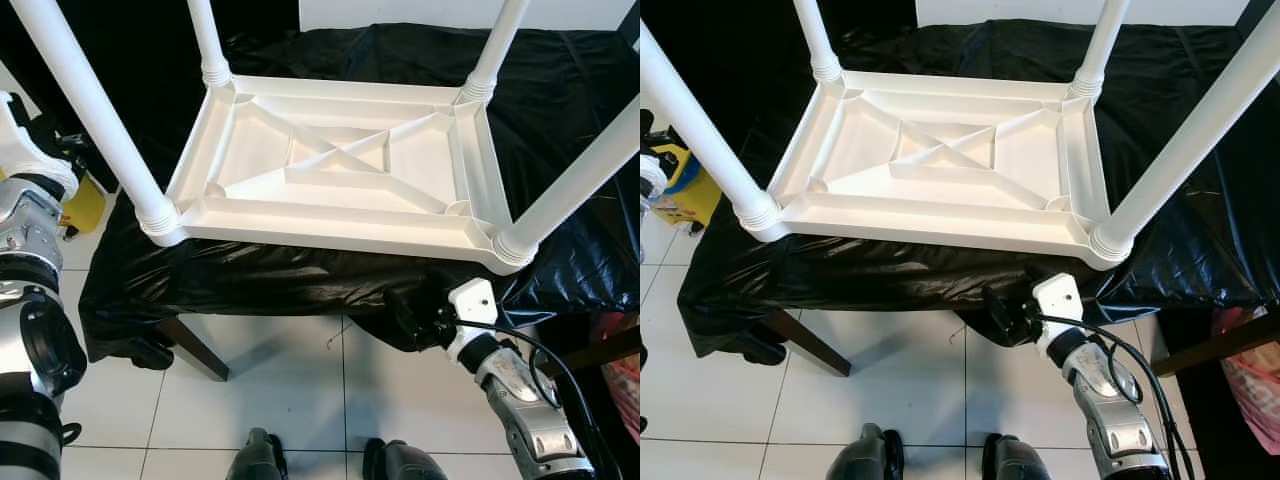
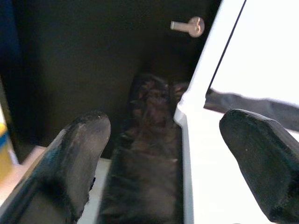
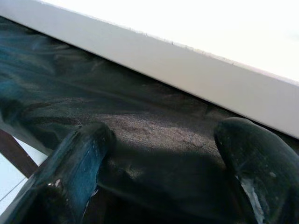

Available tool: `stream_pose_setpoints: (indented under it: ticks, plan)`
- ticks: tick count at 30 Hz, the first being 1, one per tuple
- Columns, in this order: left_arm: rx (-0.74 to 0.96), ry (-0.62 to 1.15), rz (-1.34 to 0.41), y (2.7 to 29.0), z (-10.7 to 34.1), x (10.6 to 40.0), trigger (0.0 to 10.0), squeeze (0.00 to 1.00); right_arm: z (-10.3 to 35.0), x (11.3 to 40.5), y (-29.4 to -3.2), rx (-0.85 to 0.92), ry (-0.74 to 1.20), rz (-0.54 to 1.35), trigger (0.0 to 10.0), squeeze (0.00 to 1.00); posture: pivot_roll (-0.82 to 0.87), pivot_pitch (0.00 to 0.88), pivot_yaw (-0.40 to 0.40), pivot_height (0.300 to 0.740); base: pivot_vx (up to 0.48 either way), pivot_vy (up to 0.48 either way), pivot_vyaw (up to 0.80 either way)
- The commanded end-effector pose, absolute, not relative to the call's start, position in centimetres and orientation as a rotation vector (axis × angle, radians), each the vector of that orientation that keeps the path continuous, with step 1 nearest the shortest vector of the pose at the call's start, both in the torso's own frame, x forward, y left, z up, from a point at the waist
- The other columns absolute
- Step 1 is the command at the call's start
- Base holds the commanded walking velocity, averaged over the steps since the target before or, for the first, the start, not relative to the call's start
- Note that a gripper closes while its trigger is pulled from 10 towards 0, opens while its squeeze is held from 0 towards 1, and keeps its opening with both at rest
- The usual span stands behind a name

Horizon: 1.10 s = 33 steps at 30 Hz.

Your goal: Building children table

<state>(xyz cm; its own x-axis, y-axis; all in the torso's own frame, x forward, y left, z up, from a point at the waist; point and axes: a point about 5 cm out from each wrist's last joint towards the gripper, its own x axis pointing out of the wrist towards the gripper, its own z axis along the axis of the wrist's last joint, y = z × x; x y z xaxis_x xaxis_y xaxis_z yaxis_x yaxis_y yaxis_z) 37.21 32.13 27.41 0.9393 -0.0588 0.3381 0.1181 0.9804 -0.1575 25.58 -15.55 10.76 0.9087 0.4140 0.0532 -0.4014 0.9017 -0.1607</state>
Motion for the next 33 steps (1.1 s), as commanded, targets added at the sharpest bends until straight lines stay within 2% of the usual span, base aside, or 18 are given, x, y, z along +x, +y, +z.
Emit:
stream_pose_setpoints:
  ticks: [1,5,11,12,20,29,33]
  plan:
    - [-0.163,-0.388,-0.395,30.2,28.2,37.2,10.0,0.0,10.6,25.5,-15.5,-0.149,-0.074,0.411,10.0,0.0,-0.07,0.196,0.005,0.74,0.0,0.0,0.0]
    - [-0.166,-0.427,-0.515,29.4,28.3,36.9,10.0,0.0,11.3,25.6,-16.0,-0.174,-0.128,0.343,10.0,0.0,-0.06,0.194,0.002,0.74,0.0,0.0,0.0]
    - [-0.143,-0.406,-0.541,29.5,27.6,36.7,10.0,0.0,11.8,25.3,-17.1,-0.164,-0.163,0.208,10.0,0.0,-0.06,0.193,-0.001,0.74,0.0,0.0,0.0]
    - [-0.084,-0.338,-0.467,30.3,26.3,36.4,10.0,0.0,12.0,24.8,-17.6,-0.166,-0.188,0.068,10.0,0.0,-0.05,0.186,-0.004,0.74,0.0,0.0,0.0]
    - [-0.044,-0.264,-0.25,33.0,24.6,35.6,10.0,0.0,12.5,24.4,-17.5,-0.19,-0.226,-0.159,10.0,0.0,-0.05,0.173,0.008,0.74,0.0,0.0,0.0]
    - [-0.018,-0.282,-0.178,34.4,24.4,34.7,10.0,0.0,13.4,23.6,-19.3,-0.243,-0.261,-0.435,10.0,0.0,-0.04,0.165,0.005,0.74,0.0,0.0,0.0]
    - [0.001,-0.277,-0.151,34.6,24.3,34.6,10.0,0.0,13.8,24.3,-20.2,-0.236,-0.258,-0.522,10.0,0.0,-0.03,0.162,-0.002,0.74,0.0,0.0,0.0]
